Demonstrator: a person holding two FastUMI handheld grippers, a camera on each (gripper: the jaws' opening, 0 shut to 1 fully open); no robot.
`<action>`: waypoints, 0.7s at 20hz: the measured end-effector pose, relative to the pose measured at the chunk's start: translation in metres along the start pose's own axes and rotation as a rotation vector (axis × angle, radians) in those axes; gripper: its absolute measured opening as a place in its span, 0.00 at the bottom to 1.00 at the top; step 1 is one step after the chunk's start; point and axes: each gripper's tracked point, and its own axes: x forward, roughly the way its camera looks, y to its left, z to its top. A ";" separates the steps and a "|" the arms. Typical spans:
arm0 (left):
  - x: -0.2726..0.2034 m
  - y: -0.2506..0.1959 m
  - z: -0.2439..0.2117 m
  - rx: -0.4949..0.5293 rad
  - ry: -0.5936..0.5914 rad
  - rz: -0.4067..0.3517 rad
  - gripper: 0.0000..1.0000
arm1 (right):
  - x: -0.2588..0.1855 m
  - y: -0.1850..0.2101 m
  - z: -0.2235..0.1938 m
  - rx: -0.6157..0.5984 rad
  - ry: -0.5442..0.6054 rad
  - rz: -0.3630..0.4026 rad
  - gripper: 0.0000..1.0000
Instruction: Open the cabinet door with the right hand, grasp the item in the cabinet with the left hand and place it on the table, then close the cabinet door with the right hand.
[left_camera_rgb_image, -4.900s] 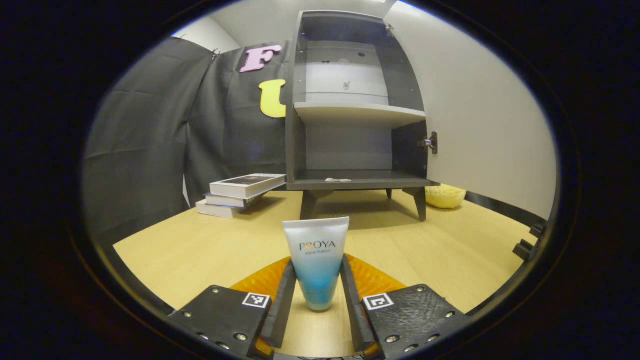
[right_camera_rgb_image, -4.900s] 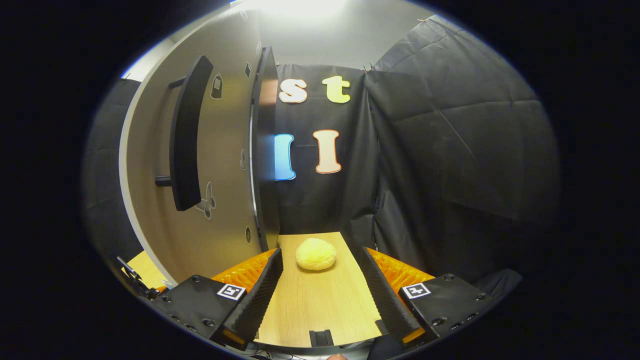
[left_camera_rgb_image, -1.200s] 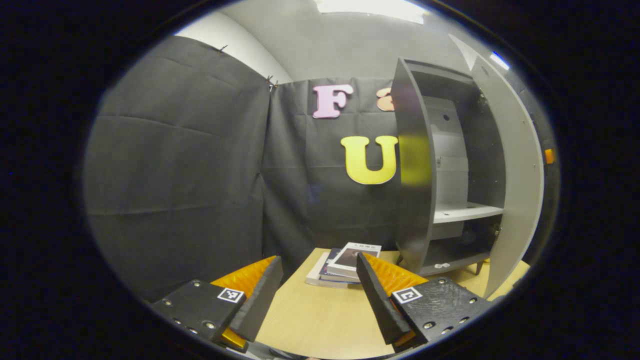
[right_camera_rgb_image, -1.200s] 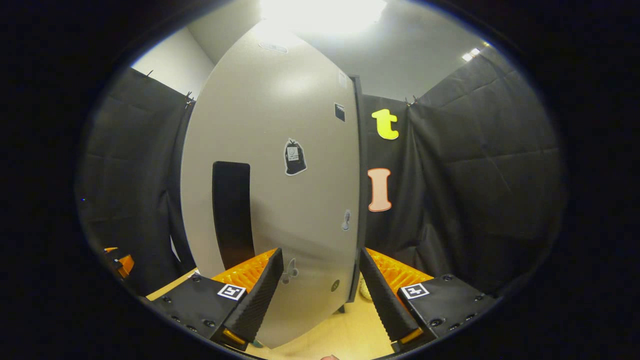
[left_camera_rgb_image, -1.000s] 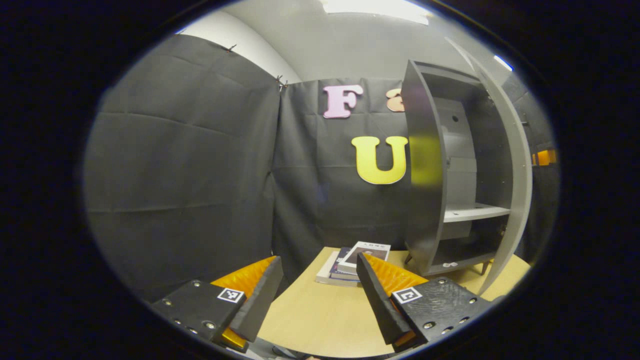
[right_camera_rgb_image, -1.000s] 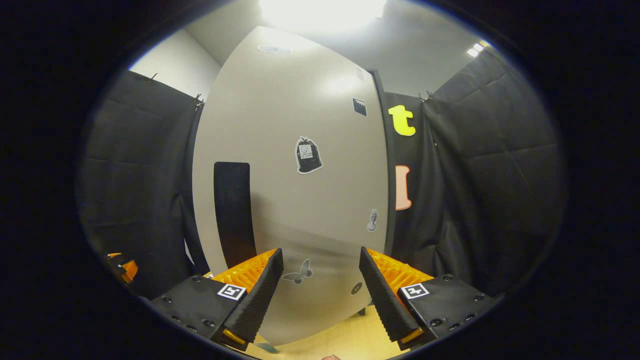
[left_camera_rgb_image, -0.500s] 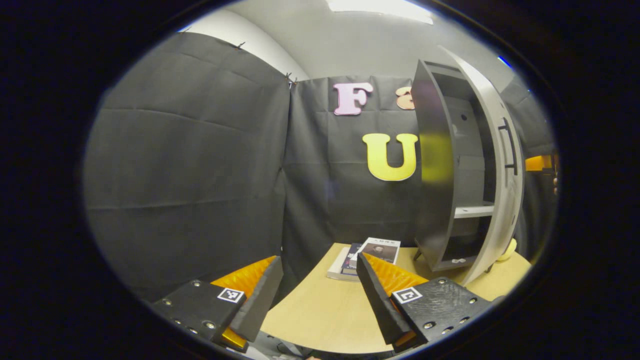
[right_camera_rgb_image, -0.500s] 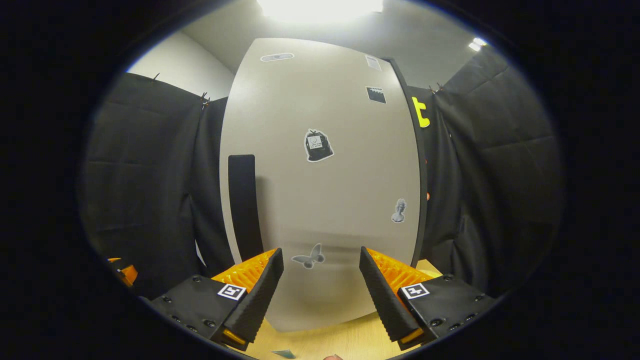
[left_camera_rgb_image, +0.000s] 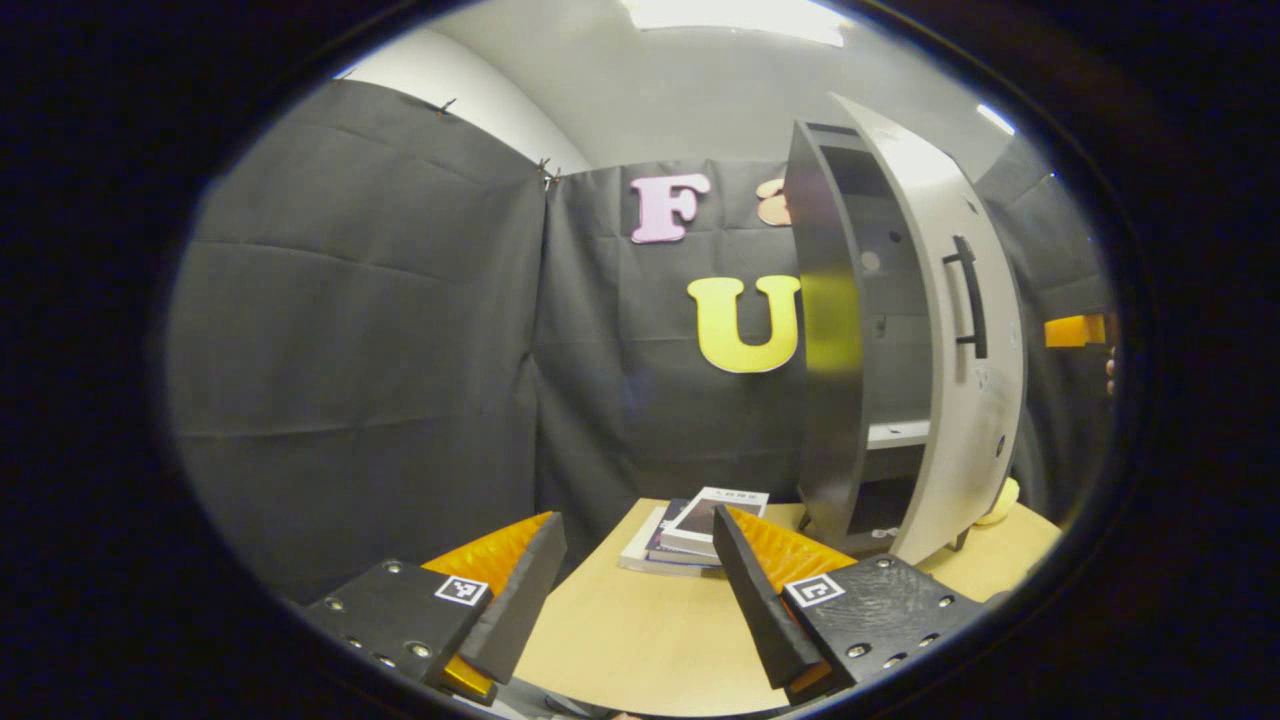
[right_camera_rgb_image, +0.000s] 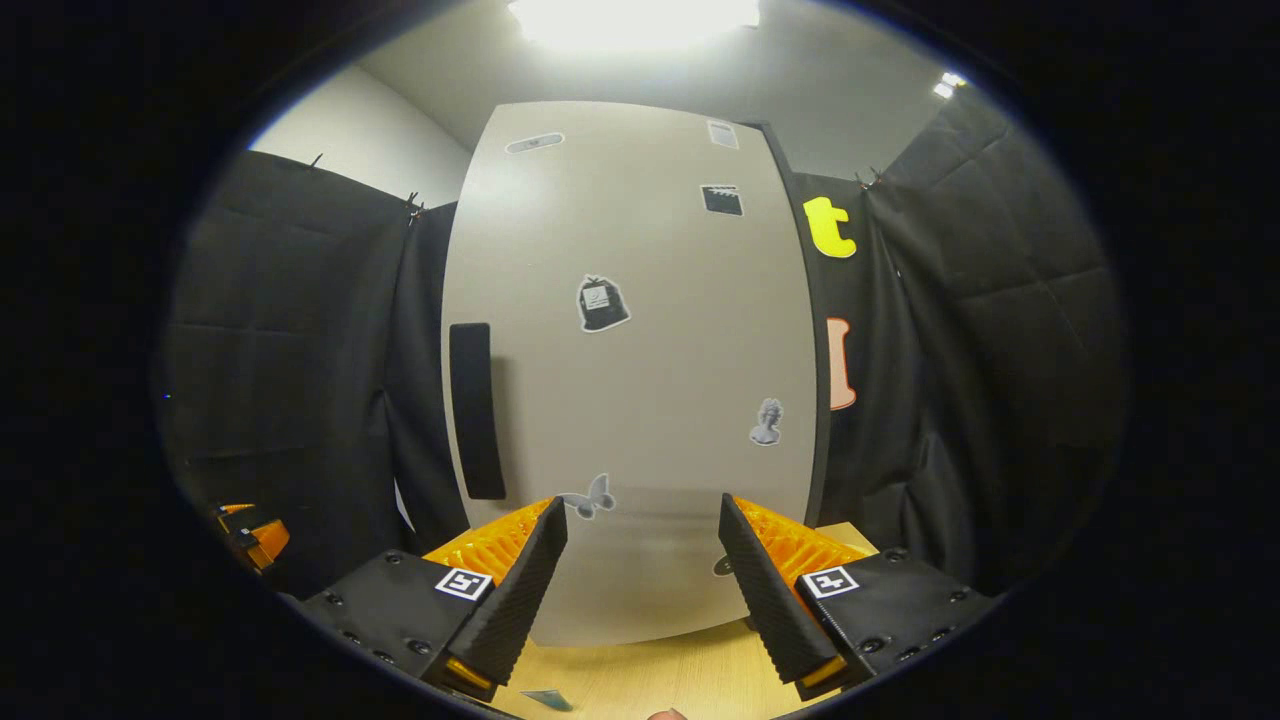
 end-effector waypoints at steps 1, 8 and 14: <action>0.000 -0.010 0.006 0.001 -0.006 -0.009 0.92 | -0.004 -0.008 0.002 0.001 -0.004 0.000 0.96; -0.007 -0.086 0.038 0.017 -0.046 -0.067 0.89 | -0.029 -0.080 0.006 -0.002 -0.029 -0.051 0.96; -0.004 -0.150 0.062 0.041 -0.077 -0.127 0.90 | -0.053 -0.143 0.009 -0.004 -0.054 -0.124 0.96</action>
